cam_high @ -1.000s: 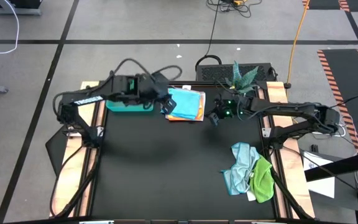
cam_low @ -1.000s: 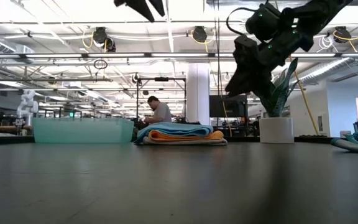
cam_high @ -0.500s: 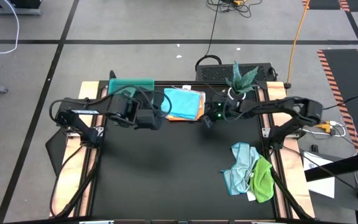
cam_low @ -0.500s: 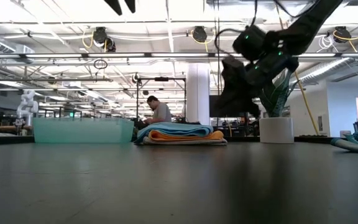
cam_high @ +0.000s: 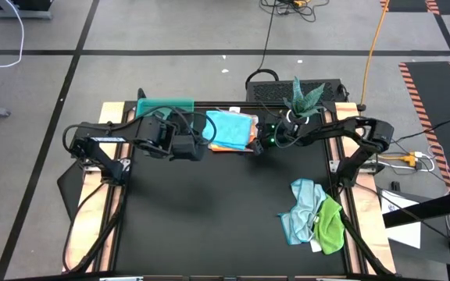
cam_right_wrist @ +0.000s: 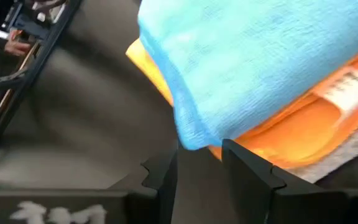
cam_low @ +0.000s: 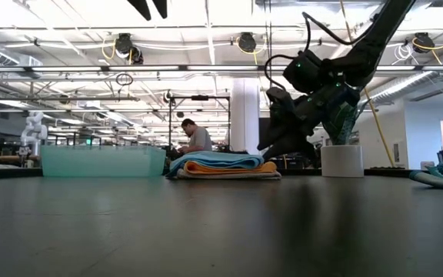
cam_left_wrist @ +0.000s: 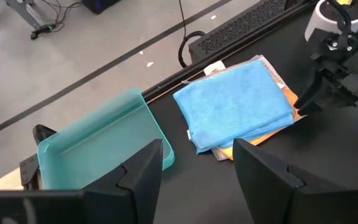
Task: Fold microfiber towels
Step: Stack the folded blue microfiber towel on top of the folded gray microfiber towel
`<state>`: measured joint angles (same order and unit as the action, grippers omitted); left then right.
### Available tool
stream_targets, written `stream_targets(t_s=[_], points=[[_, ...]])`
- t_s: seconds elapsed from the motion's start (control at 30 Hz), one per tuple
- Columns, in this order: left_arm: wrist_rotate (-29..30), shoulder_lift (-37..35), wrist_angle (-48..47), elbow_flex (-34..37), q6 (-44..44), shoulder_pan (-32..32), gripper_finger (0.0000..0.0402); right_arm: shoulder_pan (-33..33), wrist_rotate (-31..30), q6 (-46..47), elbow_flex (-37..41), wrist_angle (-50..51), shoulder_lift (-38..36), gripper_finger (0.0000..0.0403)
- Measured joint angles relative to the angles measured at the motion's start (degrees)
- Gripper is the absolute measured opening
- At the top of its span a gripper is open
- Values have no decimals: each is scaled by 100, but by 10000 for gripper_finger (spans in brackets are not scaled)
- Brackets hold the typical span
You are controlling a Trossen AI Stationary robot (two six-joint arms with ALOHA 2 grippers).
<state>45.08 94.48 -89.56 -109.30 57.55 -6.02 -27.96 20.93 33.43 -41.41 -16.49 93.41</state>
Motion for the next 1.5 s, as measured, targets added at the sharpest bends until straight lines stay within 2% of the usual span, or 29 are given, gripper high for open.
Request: stream_targets(t_s=[0.33,0.73,0.97,1.17,1.33,1.5], points=[[-3,0,0,0,-116,0,198,-20,-280,-11,0,-3,68,119],[-57,0,7,-2,-180,0,198,-20,-256,190,-1,-713,361,119],[-59,0,7,-2,-191,0,198,-20,-291,193,-4,-759,399,119],[-185,0,9,-4,-235,0,198,-20,-435,410,-9,-958,826,119],[-263,0,7,-4,-235,0,198,-22,-300,679,-22,-1392,1101,118],[-262,0,8,-4,-338,0,198,-37,-264,720,2,-1267,876,90]])
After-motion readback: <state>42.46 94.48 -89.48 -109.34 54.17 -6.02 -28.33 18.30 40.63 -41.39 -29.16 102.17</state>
